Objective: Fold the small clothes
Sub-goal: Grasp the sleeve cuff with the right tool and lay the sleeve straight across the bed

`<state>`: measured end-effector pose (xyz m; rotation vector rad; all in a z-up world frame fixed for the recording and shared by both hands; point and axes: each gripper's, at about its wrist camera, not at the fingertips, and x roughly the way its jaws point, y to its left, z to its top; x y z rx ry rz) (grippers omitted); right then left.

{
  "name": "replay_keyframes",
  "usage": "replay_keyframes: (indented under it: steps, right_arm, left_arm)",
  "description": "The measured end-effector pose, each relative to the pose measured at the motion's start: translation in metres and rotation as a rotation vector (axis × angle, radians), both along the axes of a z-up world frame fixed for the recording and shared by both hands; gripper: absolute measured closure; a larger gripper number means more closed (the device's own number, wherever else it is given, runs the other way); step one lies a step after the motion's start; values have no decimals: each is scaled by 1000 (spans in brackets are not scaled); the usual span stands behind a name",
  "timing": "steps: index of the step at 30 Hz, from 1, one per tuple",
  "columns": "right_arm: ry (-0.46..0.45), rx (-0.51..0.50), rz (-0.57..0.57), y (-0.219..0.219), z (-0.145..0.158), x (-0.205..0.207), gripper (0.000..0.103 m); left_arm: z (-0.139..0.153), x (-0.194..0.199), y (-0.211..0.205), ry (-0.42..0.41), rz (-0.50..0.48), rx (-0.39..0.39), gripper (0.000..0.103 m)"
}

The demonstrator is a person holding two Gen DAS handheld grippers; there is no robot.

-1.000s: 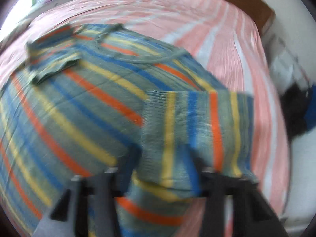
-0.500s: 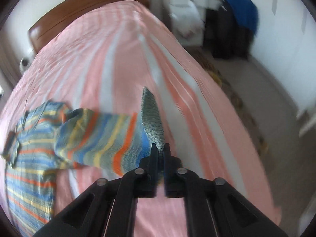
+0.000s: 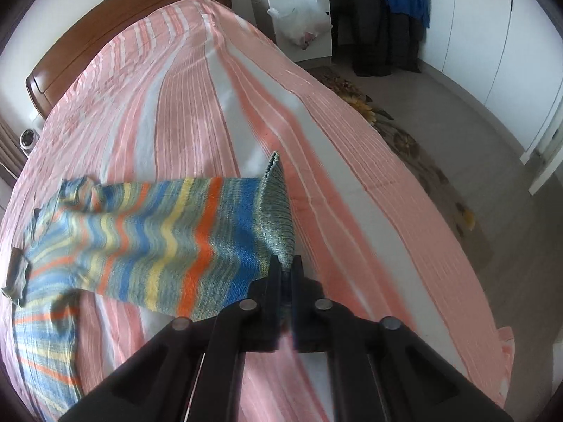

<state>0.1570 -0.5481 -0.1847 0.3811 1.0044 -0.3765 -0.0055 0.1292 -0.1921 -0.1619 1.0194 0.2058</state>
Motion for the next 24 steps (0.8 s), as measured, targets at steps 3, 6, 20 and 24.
replay_keyframes:
  steps: [3,6,20,24]
  right_arm:
    - [25,7,38,1,1,-1,99]
    - [68,-21,73,2,13,3,72]
    - [19,-50,698,168,37,203,69]
    - [98,-97,775,196,1,239,70]
  left_arm:
    - [0,0,-2,0,-7,7,9]
    - [0,-2,-1,-2,-11,3,9]
    - [-2,10,-2,-3,-6,10,4]
    - [-4,13,-3,1,-12,22,3]
